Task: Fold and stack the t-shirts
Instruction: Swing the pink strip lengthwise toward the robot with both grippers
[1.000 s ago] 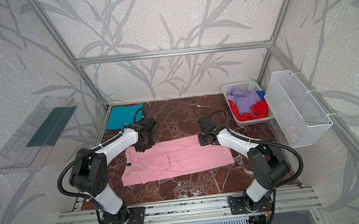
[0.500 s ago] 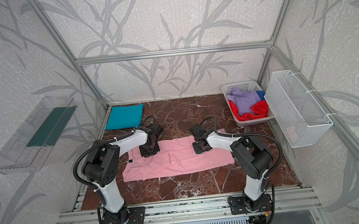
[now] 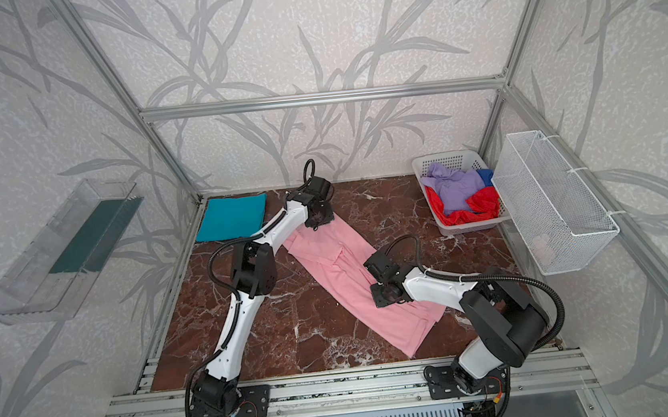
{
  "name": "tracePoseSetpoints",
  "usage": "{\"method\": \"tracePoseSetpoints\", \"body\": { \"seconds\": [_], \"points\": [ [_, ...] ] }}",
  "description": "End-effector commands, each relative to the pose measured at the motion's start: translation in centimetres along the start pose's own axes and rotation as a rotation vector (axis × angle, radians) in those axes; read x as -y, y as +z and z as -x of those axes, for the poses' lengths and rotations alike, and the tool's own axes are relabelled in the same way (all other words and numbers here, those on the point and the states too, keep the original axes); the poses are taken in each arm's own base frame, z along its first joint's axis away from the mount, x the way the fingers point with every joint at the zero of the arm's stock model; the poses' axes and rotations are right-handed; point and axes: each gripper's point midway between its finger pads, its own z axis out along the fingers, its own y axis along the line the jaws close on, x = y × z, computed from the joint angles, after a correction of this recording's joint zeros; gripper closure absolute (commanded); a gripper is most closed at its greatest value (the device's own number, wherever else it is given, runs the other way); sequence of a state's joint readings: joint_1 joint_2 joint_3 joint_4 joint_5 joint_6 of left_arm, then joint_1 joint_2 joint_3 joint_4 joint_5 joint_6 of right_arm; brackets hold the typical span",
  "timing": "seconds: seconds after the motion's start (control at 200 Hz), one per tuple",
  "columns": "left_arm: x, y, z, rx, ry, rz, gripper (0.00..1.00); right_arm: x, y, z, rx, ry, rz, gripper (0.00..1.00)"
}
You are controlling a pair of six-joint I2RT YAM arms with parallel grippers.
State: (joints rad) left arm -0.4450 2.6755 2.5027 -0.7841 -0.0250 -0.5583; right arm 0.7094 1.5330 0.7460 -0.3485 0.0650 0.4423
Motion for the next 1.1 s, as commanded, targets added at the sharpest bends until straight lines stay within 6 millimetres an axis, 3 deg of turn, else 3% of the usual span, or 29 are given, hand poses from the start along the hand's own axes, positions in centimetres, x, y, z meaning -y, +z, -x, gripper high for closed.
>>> {"method": "tracePoseSetpoints", "body": {
  "seconds": [0.0,0.14,0.225,0.335,0.395,0.485,0.62,0.805,0.95,1.095],
  "points": [
    [4.0,-1.3,0.9,-0.009,0.050,-0.186,0.73,-4.4,0.7,-1.4,-0.055,-0.075,0.101,0.72],
    [6.7,-5.0,2.7,0.025,0.082,-0.326,0.71,-11.8,0.6,0.7,-0.007,-0.189,0.288,0.72],
    [6.8,-8.2,3.3,0.037,0.126,-0.330,0.71,-13.6,-0.7,2.7,0.057,-0.193,0.350,0.71],
    [4.9,-12.8,3.9,0.075,0.160,-0.255,0.71,-12.6,-2.9,4.5,0.138,-0.226,0.302,0.71],
    [3.1,-14.7,3.5,0.085,0.162,-0.187,0.71,-10.7,-4.0,4.9,0.163,-0.213,0.251,0.71],
    [0.4,-16.2,1.5,0.057,0.138,-0.106,0.72,-7.1,-5.1,4.5,0.185,-0.149,0.168,0.71],
    [-2.7,-14.2,-4.7,-0.066,0.077,-0.073,0.72,-2.6,-5.6,2.7,0.202,-0.070,0.074,0.69],
    [-5.2,-9.8,-11.5,-0.243,-0.016,-0.033,0.74,-1.0,-4.7,-0.2,0.114,-0.063,0.046,0.69],
    [-5.9,-7.6,-12.8,-0.265,-0.045,-0.008,0.75,-1.6,-3.1,-2.1,0.016,-0.054,0.076,0.70],
    [-6.0,-5.5,-11.7,-0.244,-0.054,-0.002,0.76,-0.6,-1.3,-3.9,-0.061,-0.018,0.030,0.69]
  ]
}}
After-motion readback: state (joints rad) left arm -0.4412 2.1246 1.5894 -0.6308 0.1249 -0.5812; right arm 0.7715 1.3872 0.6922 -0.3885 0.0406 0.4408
